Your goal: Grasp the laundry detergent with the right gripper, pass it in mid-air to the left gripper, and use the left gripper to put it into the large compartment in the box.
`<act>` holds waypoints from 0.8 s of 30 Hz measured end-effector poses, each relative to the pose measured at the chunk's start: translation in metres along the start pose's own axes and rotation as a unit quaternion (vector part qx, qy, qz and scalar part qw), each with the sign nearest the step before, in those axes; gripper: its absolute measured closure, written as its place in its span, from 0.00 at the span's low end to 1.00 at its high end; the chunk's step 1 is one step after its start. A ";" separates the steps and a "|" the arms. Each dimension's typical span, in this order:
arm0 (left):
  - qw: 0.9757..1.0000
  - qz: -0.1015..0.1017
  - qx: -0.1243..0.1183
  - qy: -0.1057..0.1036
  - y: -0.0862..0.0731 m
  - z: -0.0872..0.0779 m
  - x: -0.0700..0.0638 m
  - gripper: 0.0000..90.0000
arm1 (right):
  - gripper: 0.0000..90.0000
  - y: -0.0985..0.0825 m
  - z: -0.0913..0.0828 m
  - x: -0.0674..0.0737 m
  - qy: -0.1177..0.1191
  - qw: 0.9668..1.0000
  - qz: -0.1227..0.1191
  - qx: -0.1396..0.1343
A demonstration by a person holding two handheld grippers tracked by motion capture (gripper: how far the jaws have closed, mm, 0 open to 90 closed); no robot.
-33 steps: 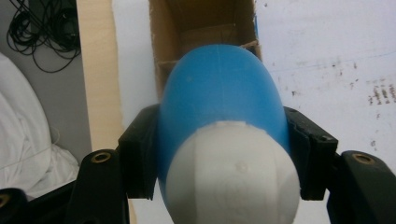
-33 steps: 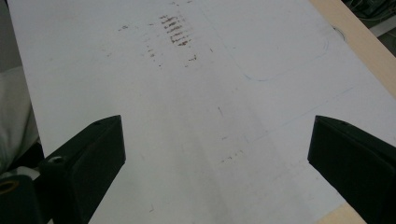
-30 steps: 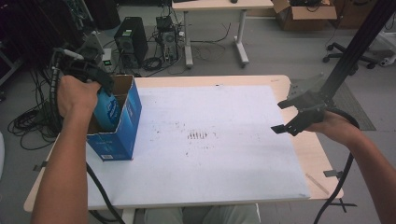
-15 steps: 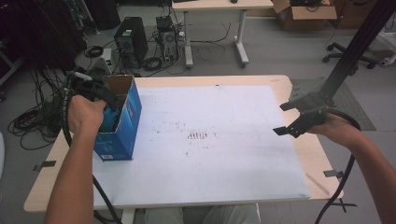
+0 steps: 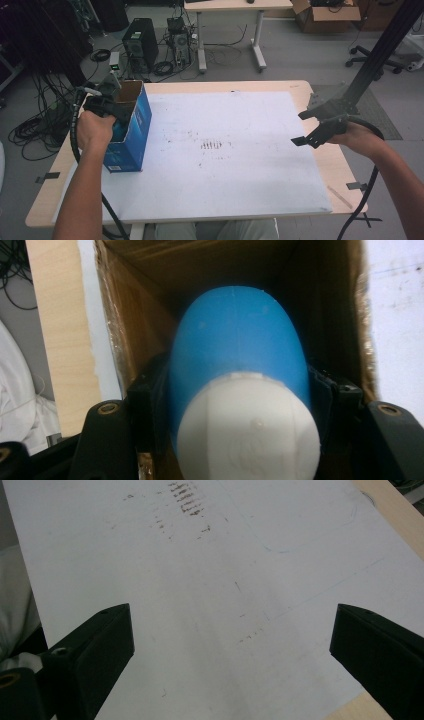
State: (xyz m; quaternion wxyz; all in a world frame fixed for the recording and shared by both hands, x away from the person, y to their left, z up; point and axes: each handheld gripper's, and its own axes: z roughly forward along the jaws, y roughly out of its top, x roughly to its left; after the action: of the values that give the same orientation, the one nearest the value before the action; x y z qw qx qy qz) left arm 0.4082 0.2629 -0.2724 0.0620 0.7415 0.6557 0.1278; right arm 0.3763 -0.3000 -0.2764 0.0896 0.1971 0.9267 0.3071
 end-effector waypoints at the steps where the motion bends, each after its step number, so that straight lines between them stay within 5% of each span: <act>1: 1.000 0.001 0.000 0.000 0.000 0.002 0.000 0.42 | 0.04 0.000 0.000 0.000 -0.001 1.000 0.000 0.000; 24: 1.000 -0.003 -0.001 -0.025 0.002 0.007 0.007 0.35 | 0.04 -0.004 0.002 -0.001 0.001 1.000 0.006 0.002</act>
State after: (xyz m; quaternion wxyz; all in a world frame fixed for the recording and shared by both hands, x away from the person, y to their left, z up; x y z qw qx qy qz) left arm 0.4130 0.2698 -0.2779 0.0796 0.7423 0.6563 0.1092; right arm 0.3769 -0.3026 -0.2801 0.0862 0.2028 0.9263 0.3056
